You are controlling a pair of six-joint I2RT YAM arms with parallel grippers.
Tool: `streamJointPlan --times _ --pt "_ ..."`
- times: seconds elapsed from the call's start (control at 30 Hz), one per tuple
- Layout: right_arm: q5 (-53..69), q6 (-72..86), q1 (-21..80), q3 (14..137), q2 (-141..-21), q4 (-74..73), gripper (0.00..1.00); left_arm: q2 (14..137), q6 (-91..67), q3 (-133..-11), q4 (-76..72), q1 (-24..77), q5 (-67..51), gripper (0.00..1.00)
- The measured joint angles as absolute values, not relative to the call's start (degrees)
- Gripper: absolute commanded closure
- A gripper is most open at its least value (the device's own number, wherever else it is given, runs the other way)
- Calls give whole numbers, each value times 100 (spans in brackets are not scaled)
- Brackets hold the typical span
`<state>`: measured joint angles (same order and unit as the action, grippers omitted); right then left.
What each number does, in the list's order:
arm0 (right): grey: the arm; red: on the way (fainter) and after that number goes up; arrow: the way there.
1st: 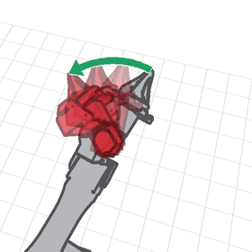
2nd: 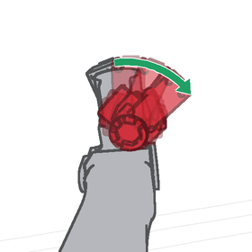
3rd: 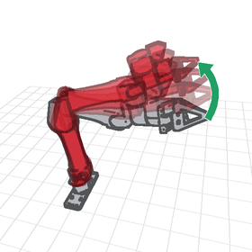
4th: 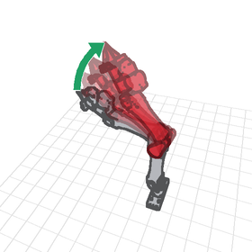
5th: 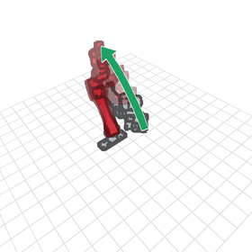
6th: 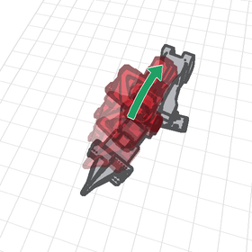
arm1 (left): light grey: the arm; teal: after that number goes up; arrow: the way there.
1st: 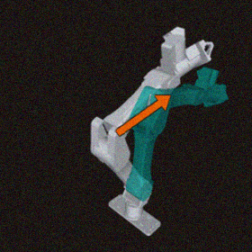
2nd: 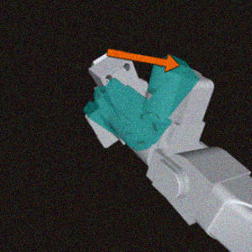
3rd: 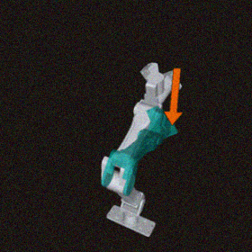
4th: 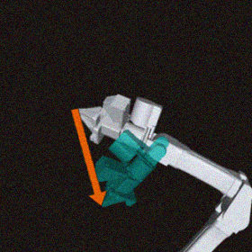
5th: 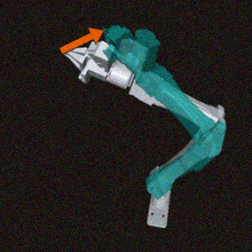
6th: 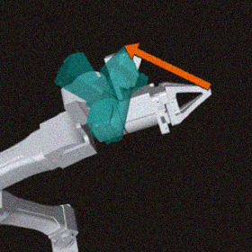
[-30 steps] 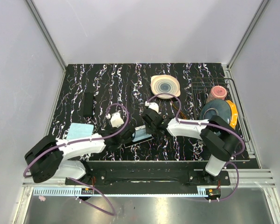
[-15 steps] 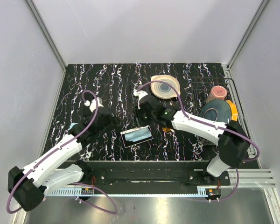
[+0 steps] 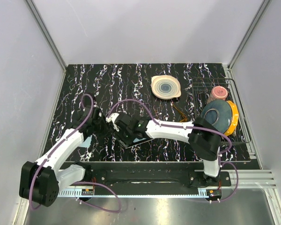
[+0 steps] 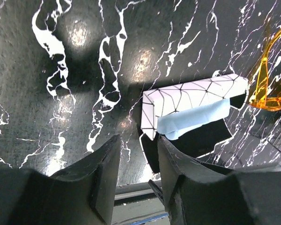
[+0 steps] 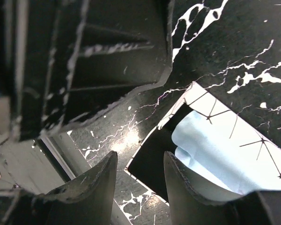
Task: Organize the sunglasses
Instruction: Smooth out the folded cleaning cloth near the sunglasses case.
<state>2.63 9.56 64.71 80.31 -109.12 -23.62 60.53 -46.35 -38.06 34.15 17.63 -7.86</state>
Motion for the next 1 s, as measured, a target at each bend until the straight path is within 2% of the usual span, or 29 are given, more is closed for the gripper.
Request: streamJointPlan --times 0.23,0.47,1.0 --pt "169 360 6556 8036 -10954 -2650 48 6034 -4637 -3227 3194 1459 -1413 58" --pt "-40 -482 6552 8014 -10954 -2694 49 5953 -4637 -3155 2991 1455 -1568 58" --pt "-196 -1269 6549 7990 -11367 -2692 59 6329 -4654 -2932 2633 1455 -1763 58"
